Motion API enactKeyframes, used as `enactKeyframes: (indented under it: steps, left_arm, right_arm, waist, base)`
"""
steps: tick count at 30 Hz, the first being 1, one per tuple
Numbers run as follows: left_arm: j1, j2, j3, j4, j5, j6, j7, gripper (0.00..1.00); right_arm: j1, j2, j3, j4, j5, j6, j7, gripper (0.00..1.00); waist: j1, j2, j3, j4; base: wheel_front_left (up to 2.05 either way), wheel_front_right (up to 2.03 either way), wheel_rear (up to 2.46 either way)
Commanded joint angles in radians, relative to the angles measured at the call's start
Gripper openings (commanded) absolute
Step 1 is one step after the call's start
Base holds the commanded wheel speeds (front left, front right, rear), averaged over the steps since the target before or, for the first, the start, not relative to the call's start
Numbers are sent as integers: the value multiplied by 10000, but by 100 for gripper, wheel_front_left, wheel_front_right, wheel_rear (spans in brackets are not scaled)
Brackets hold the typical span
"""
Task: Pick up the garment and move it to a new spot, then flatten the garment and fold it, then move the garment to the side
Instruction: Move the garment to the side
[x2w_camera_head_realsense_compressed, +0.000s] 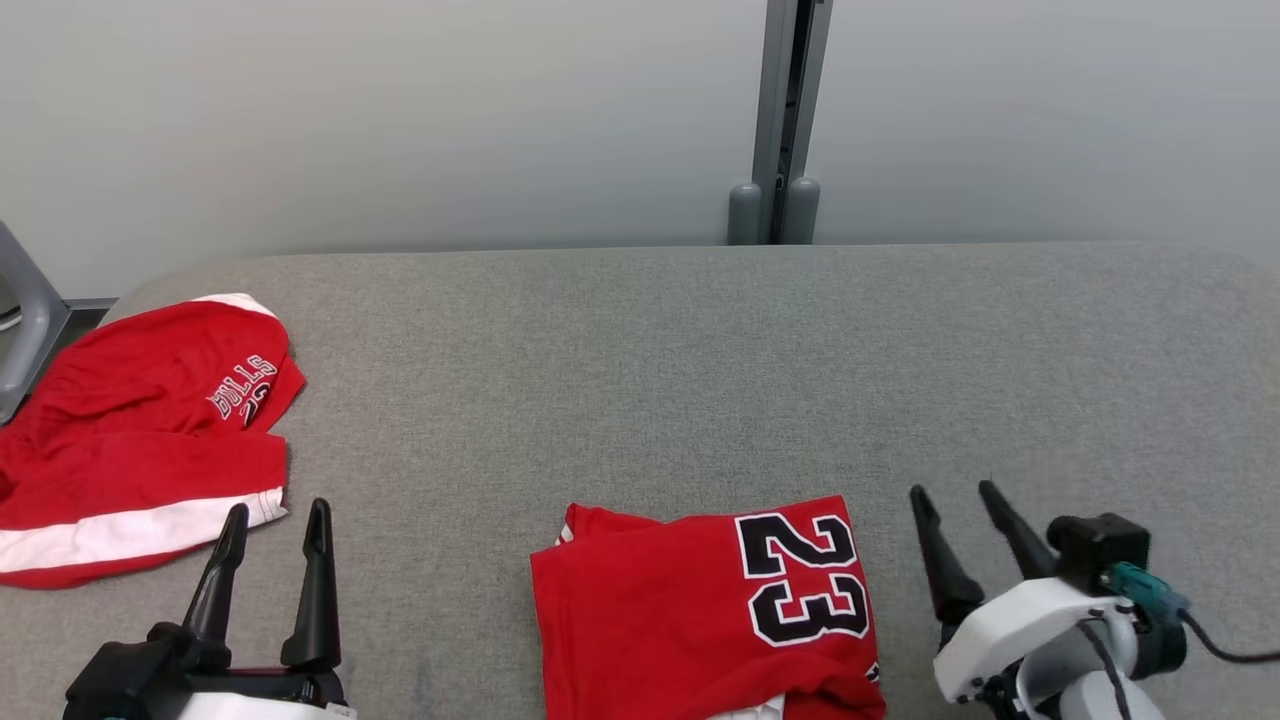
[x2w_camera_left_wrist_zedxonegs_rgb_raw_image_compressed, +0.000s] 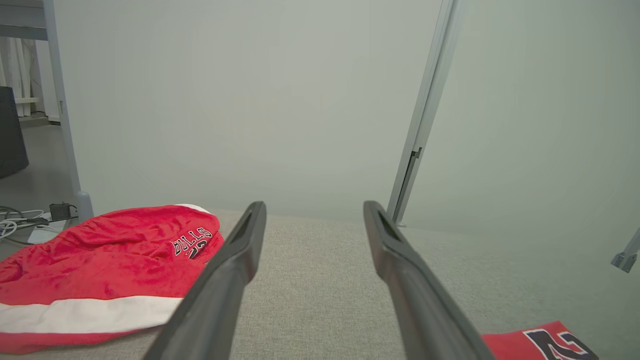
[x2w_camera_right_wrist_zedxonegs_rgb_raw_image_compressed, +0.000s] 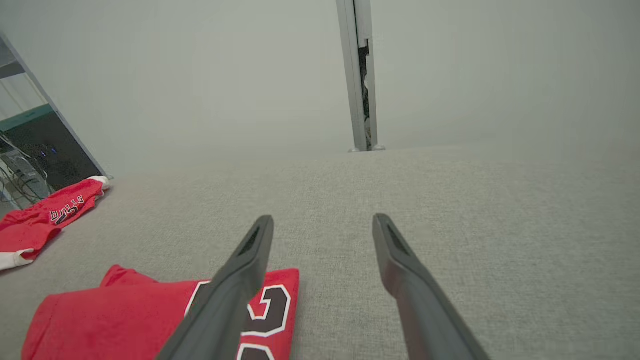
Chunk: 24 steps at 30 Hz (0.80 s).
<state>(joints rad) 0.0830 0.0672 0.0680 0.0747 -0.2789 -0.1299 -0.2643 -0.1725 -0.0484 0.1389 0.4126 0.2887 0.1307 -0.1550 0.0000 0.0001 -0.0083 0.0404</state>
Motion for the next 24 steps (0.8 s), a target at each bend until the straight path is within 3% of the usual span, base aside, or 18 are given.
enactKeyframes:
  steps: [1,7,12,20,21,22,23,24]
  left_arm:
    - [-90,18,-43,13,13,-14,7,100]
    - [-149,65,-100,85,-49,-14,7,100]
    - [-217,79,-141,155,-87,-14,7,100]
    - [-263,122,-184,217,-154,-14,7,100]
    - [-265,122,-191,216,-163,-14,7,100]
    - [-268,127,-197,214,-170,-14,7,100]
    - [-271,131,-201,211,-174,-14,7,100]
    - [-269,131,-195,207,-177,-14,7,100]
  right_arm:
    - [-237,-48,245,527,243,2,561,100]
    - [-876,-59,932,1824,1241,2,2369,100]
    - [-1393,-60,890,2872,1847,2,3884,100]
    - [-1529,-12,695,3767,2957,2,5109,100]
    - [-1489,6,803,3738,3101,2,5134,85]
    - [-1456,14,901,3689,3232,2,5117,45]
    - [-1426,13,980,3619,3342,2,5055,38]
    - [-1399,2,1041,3533,3451,2,4981,0]
  waist:
    - [0,-1,22,44]
    - [0,-1,60,247]
    - [0,-1,65,522]
    - [0,-1,92,900]
    - [0,-1,99,923]
    - [0,-1,106,941]
    - [0,-1,112,953]
    - [0,-1,118,958]
  base:
    - [0,0,0]
    - [0,0,0]
    - [0,0,0]
    - [0,0,0]
    - [0,0,0]
    - [0,0,0]
    - [0,0,0]
    - [0,0,0]
